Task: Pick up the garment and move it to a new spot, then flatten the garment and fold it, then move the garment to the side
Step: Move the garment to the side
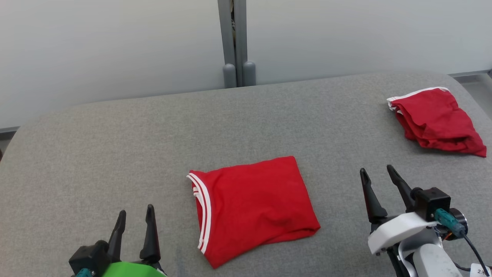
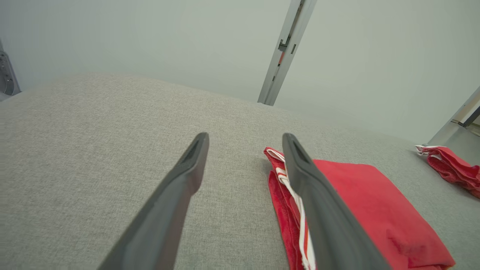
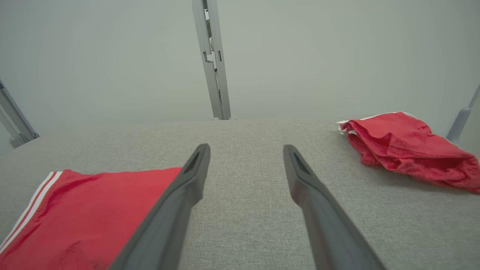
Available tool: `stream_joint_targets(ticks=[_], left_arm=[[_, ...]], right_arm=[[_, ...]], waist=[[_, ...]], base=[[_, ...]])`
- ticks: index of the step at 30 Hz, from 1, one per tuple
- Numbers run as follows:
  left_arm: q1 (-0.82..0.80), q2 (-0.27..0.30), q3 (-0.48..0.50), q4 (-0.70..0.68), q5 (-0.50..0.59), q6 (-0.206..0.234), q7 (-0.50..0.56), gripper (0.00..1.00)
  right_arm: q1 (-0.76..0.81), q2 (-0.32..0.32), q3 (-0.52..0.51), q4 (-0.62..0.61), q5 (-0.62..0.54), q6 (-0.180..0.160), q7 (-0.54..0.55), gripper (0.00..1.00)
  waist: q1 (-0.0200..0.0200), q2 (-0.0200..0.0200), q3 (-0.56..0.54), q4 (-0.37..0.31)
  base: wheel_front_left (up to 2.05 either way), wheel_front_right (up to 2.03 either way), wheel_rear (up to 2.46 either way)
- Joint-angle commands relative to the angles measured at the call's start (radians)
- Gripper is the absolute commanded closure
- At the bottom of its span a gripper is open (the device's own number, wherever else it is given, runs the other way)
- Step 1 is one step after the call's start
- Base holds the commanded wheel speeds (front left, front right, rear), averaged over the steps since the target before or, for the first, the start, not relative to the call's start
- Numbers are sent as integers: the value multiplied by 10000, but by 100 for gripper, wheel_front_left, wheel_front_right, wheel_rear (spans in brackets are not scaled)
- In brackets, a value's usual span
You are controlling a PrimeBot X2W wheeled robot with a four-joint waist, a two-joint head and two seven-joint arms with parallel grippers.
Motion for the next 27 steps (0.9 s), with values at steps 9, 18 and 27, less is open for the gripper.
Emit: stream_joint_targets(ticks=[9, 18, 27], left_arm=[[465, -138, 334, -46, 392, -118, -32, 0], [378, -201, 480, 50, 595, -218, -32, 0], [212, -233, 492, 212, 716, -268, -32, 0]], right_arm=[[682, -29, -149, -46, 162, -10, -43, 0], [661, -29, -35, 118, 160, -10, -43, 0], [485, -29, -10, 286, 36, -10, -44, 0]], waist=[[0, 0, -12, 131], [0, 0, 19, 170], [0, 0, 65, 220]], base=[[0, 0, 0], [0, 0, 0], [0, 0, 0]])
